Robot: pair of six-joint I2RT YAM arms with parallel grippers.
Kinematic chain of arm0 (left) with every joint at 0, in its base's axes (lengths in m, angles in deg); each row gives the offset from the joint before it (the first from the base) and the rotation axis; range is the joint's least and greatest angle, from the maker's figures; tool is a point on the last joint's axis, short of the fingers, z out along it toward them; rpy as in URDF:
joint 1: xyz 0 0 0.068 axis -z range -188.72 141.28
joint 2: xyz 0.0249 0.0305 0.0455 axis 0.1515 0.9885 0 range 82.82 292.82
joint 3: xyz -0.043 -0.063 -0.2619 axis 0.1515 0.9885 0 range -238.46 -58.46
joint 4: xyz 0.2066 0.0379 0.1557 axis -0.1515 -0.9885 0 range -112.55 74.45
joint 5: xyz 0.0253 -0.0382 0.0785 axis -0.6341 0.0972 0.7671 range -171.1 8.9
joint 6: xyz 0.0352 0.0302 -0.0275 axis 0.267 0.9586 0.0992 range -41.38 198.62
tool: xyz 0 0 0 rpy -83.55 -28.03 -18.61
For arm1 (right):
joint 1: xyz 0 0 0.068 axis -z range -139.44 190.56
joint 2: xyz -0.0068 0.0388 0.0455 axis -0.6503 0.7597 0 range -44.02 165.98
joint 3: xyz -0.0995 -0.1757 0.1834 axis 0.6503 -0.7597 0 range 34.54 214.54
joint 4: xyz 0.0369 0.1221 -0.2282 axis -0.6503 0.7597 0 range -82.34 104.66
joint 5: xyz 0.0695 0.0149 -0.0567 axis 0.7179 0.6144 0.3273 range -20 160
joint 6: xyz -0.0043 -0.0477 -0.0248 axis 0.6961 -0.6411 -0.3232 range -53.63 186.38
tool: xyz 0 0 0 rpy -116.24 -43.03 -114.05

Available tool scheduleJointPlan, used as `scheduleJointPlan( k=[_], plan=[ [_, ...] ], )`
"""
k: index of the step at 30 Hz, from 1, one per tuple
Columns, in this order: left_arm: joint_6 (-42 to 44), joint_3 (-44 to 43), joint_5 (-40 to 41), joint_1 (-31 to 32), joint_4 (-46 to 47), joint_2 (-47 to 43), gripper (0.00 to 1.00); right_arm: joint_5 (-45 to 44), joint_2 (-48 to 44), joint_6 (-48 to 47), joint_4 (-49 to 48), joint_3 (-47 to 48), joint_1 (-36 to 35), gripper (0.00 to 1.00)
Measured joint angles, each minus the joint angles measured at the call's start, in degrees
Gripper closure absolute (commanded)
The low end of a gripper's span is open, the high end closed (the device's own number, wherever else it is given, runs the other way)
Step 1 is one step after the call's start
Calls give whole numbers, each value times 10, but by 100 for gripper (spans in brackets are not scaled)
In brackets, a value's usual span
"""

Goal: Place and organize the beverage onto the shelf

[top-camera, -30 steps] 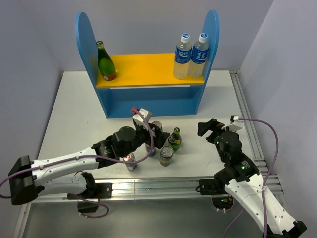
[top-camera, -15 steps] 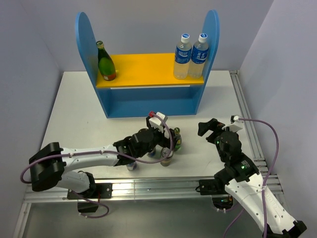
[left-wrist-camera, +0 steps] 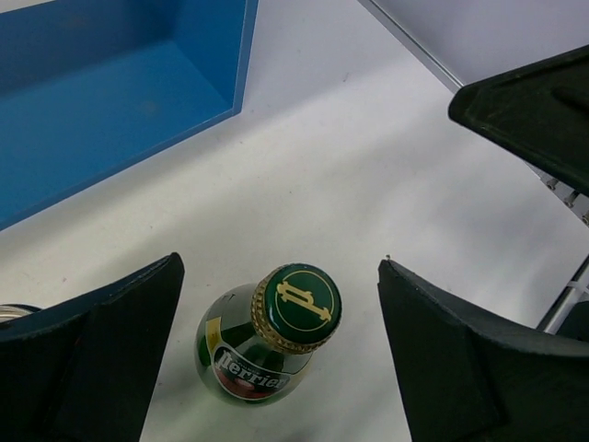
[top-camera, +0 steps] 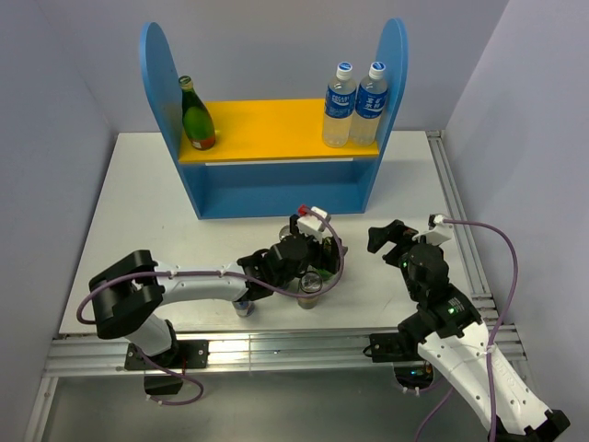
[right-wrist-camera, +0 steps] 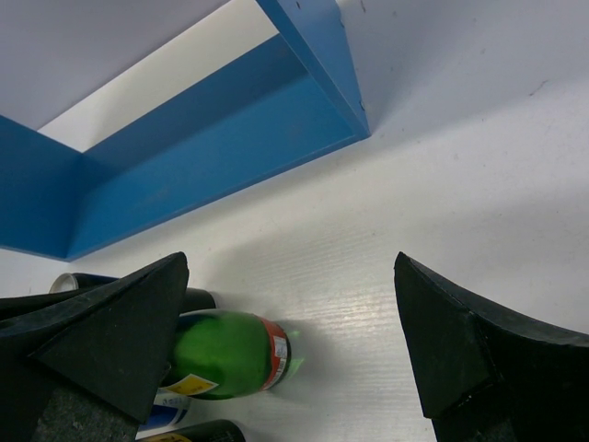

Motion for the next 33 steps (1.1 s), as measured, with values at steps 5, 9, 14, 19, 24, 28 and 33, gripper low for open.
scheduleJointPlan(
  k=[5, 9, 14, 19, 24, 28, 33],
  plan=[
    [2, 0, 17, 1, 16, 6, 24, 2, 0, 0, 0, 0, 0, 0],
    [3, -1, 26, 2, 21, 11, 55, 2, 0, 0, 0, 0, 0, 0],
    [10, -16, 41, 1, 19, 23, 83, 4, 0, 0, 0, 0, 0, 0],
    [8, -19, 50, 3, 19, 25, 100, 4, 0, 0, 0, 0, 0, 0],
    [10, -44, 63, 4, -32, 25, 100, 4, -1, 0, 0, 0, 0, 0],
    [23, -79, 83, 4, -110, 25, 100, 4, -6, 0, 0, 0, 0, 0],
    [52, -131, 111, 3, -199, 24, 100, 4, -11, 0, 0, 0, 0, 0]
  ],
)
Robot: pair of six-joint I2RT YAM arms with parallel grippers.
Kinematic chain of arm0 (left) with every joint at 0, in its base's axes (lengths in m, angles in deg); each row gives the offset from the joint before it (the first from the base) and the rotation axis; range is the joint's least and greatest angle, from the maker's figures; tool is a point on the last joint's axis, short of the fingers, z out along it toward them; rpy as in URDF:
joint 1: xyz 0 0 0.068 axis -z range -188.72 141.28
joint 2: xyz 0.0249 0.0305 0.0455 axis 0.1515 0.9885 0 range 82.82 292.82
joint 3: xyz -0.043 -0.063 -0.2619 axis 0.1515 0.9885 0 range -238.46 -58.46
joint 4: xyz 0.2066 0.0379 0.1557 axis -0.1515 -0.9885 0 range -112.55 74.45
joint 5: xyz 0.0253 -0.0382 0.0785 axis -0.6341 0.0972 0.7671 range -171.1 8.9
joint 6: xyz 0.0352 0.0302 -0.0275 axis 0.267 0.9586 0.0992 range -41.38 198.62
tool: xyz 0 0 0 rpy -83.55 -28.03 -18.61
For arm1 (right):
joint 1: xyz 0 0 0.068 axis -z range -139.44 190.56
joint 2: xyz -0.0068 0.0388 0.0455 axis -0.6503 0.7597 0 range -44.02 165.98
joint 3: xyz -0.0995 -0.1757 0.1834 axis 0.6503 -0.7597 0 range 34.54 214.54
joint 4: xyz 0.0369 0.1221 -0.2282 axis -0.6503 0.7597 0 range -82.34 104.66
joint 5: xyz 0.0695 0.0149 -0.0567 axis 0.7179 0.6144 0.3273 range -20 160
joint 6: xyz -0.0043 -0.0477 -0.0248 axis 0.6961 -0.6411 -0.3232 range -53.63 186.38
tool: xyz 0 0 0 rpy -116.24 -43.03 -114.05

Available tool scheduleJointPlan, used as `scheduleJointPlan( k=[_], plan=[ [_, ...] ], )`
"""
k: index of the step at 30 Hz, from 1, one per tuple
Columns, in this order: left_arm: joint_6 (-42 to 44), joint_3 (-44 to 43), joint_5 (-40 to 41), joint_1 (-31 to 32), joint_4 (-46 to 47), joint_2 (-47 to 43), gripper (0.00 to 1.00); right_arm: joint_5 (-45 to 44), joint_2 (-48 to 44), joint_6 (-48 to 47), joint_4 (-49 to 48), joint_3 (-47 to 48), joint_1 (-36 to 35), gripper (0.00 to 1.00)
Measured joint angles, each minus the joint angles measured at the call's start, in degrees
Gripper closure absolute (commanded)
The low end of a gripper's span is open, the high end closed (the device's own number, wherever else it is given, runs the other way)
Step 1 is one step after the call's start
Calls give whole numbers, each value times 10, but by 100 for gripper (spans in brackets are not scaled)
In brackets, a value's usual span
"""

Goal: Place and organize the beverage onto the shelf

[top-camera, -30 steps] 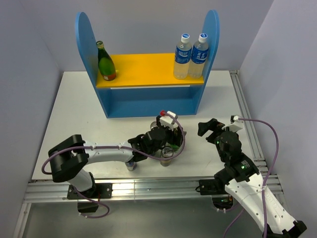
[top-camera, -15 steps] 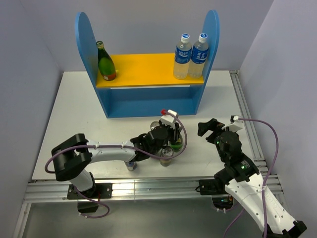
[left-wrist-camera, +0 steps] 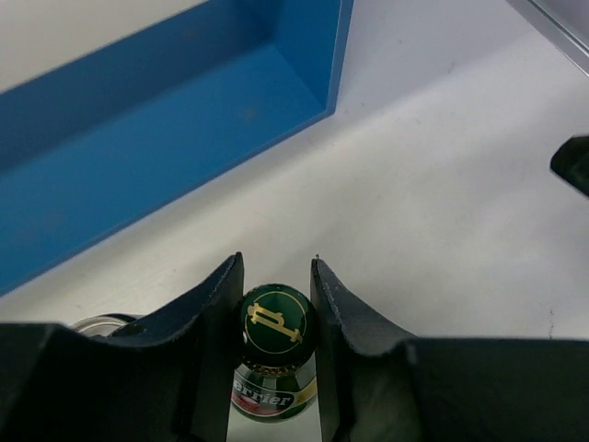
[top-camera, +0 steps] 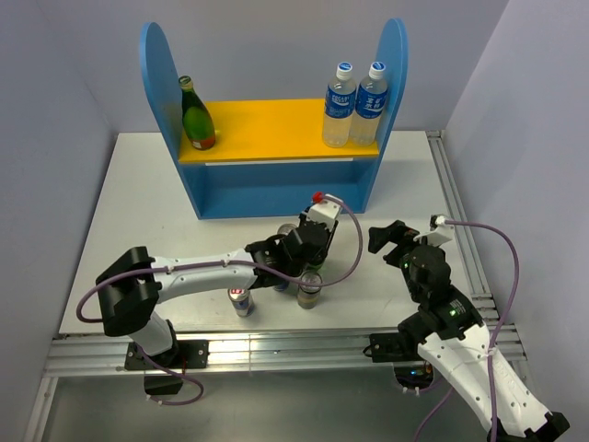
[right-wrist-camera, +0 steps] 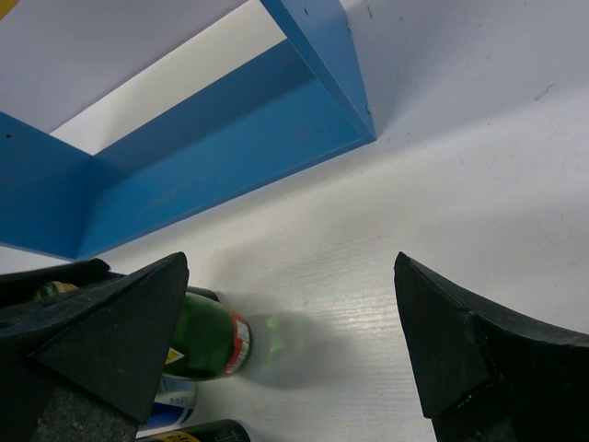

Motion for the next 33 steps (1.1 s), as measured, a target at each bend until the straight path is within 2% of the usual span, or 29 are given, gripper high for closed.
scheduleJointPlan(
  k=[10, 20, 25, 33],
  plan=[
    [45, -144, 12, -30, -98, -19, 100, 0, -9, 0, 0, -1, 0, 0],
    [88, -393, 12, -143, -244, -23, 100, 5, -17, 0, 0, -2, 0, 0],
    [111, -486, 26, -172, -280, -24, 100, 10, -20, 0, 0, -4, 0, 0],
    [128, -542, 36, -197, -297, -19, 100, 15, -27, 0, 0, -4, 0, 0]
  ],
)
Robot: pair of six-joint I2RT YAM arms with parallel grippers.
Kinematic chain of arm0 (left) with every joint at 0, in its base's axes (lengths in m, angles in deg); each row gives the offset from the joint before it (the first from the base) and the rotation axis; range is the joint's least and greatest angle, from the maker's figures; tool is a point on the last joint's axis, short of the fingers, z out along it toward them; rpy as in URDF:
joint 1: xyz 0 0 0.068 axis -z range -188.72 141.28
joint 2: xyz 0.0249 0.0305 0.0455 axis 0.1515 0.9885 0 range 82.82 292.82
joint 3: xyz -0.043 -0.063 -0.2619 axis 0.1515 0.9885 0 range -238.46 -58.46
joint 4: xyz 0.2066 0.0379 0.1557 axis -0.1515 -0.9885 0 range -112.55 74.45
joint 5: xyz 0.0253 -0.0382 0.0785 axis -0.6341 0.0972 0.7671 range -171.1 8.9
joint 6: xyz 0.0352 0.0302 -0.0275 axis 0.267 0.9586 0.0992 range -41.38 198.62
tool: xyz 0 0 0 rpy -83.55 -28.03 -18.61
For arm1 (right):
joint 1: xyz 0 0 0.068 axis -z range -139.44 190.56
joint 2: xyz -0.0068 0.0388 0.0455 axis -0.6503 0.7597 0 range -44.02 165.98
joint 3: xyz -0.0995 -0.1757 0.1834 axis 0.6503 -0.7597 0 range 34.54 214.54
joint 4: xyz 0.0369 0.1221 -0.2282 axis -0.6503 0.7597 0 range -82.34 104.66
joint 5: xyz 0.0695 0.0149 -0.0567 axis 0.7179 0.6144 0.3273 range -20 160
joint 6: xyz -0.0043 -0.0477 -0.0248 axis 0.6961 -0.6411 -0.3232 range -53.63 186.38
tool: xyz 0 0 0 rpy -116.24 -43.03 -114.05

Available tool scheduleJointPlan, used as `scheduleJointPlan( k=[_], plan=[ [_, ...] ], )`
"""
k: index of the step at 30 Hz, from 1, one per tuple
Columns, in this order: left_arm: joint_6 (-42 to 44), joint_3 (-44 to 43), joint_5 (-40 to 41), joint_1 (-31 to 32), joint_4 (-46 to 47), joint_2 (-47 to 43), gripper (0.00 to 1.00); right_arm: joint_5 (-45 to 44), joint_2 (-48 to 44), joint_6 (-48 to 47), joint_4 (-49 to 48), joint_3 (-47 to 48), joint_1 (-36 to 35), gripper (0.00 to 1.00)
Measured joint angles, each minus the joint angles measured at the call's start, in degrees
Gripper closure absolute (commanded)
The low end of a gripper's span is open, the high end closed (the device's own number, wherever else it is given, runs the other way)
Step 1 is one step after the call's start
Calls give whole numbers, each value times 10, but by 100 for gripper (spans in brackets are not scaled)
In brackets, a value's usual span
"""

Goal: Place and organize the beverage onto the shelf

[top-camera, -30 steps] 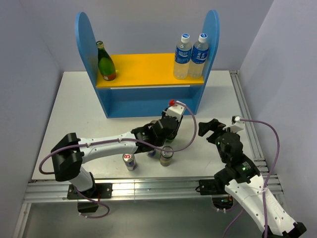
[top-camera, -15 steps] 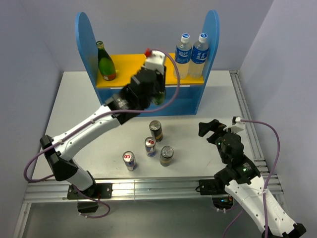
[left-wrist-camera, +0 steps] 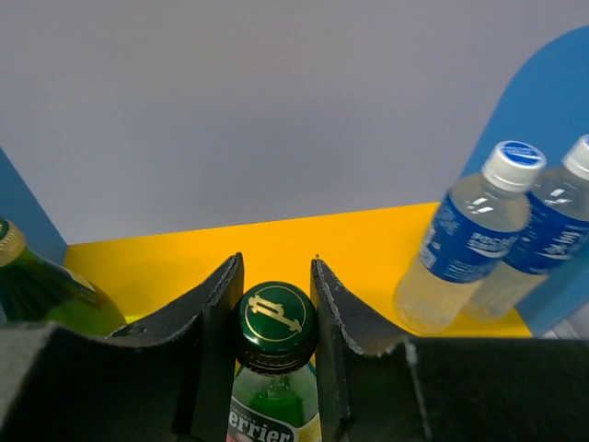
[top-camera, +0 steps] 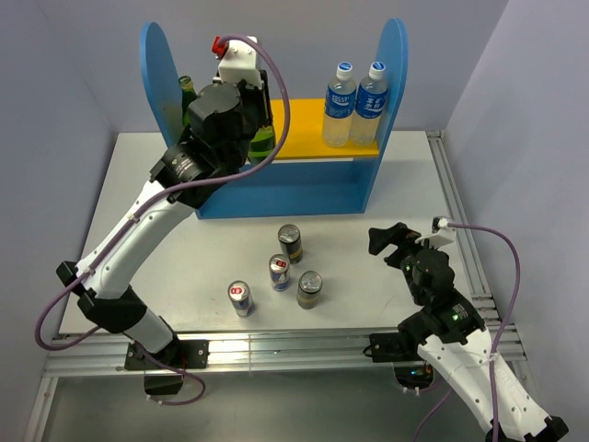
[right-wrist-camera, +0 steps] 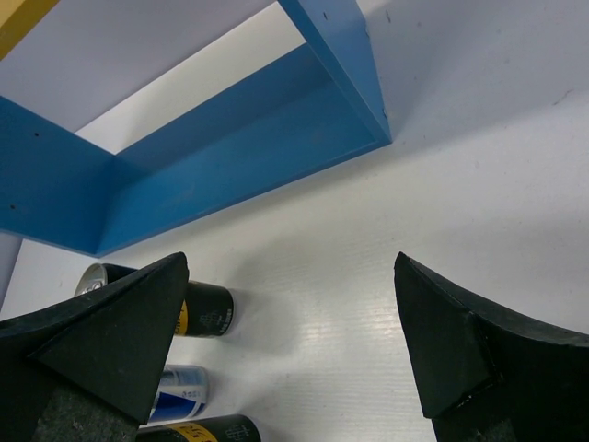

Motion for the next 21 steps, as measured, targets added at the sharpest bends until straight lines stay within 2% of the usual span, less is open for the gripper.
scheduleJointPlan(
  k=[6, 12, 21],
  plan=[
    [0, -8, -4, -45, -2, 28, 100, 8, -4, 0, -1, -3, 0, 0],
    [0, -61, -16, -83, -16, 92, 100, 10, -4, 0, -2, -9, 0, 0],
    [-3, -50, -26, -127, -7, 118, 100, 11, -6, -2, -5, -9, 0, 0]
  ],
)
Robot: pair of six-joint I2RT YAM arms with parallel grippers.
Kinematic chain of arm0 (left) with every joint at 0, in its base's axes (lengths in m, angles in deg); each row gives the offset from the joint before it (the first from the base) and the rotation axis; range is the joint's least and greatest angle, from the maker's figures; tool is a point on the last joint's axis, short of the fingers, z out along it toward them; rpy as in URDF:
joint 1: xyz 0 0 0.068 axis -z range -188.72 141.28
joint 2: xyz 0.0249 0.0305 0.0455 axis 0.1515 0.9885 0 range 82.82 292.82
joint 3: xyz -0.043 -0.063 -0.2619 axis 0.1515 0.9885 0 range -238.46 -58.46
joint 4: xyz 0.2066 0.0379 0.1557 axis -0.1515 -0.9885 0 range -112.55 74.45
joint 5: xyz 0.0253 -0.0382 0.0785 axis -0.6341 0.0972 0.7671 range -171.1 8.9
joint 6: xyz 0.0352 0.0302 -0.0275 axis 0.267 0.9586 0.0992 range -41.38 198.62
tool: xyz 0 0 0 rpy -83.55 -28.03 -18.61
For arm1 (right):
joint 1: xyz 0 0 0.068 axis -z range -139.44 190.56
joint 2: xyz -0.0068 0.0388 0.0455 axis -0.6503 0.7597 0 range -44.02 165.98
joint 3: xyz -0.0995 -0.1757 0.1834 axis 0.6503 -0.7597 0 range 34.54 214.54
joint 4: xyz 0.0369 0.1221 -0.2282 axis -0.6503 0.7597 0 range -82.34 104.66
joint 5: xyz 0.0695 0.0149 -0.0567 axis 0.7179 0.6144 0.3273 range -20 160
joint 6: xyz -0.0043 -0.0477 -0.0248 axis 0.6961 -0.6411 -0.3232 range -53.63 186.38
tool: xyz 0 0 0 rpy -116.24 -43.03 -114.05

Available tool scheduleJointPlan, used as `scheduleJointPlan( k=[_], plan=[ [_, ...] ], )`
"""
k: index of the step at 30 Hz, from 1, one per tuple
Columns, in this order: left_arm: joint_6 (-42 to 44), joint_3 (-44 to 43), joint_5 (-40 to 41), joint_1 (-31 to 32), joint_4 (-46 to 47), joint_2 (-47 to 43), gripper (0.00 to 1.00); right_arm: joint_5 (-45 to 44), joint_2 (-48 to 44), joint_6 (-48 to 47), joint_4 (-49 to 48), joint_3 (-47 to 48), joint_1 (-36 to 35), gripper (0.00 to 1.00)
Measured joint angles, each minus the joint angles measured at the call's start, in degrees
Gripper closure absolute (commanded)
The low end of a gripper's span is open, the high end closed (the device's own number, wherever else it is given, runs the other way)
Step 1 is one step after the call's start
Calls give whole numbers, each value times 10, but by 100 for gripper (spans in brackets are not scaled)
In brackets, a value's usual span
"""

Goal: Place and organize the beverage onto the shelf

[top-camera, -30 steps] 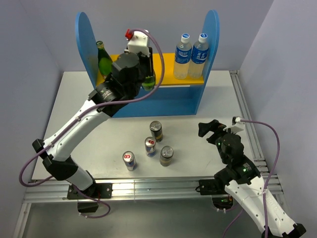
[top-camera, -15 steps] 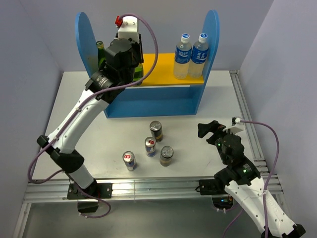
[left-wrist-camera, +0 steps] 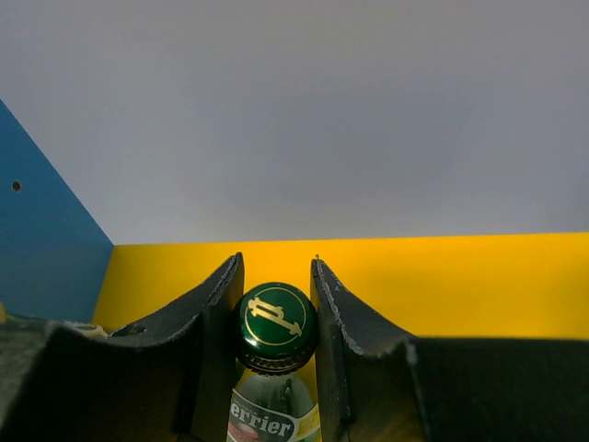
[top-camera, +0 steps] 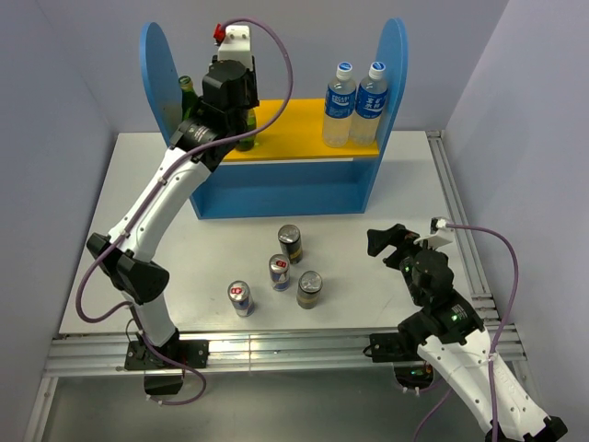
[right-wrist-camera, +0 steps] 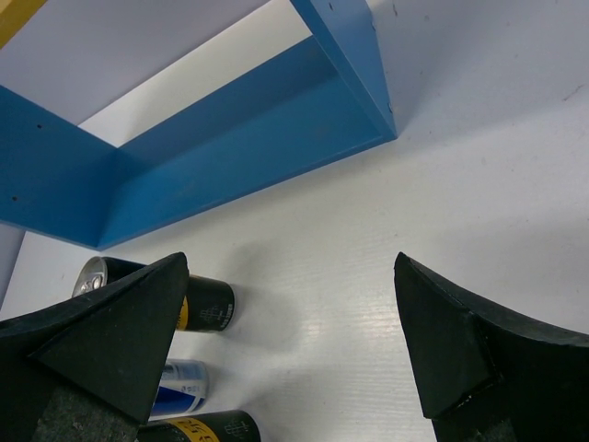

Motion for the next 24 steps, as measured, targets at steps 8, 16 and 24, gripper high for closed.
scheduleJointPlan(
  k=[8, 16, 24],
  plan=[
    [-10, 34, 1, -23, 58, -4, 100, 0, 0, 0, -4, 0, 0, 0],
    [-14, 113, 20, -36, 123, -46, 93, 0, 0, 0, -4, 0, 0, 0],
    [-16, 138, 30, -39, 136, -64, 36, 0, 0, 0, -4, 0, 0, 0]
  ],
)
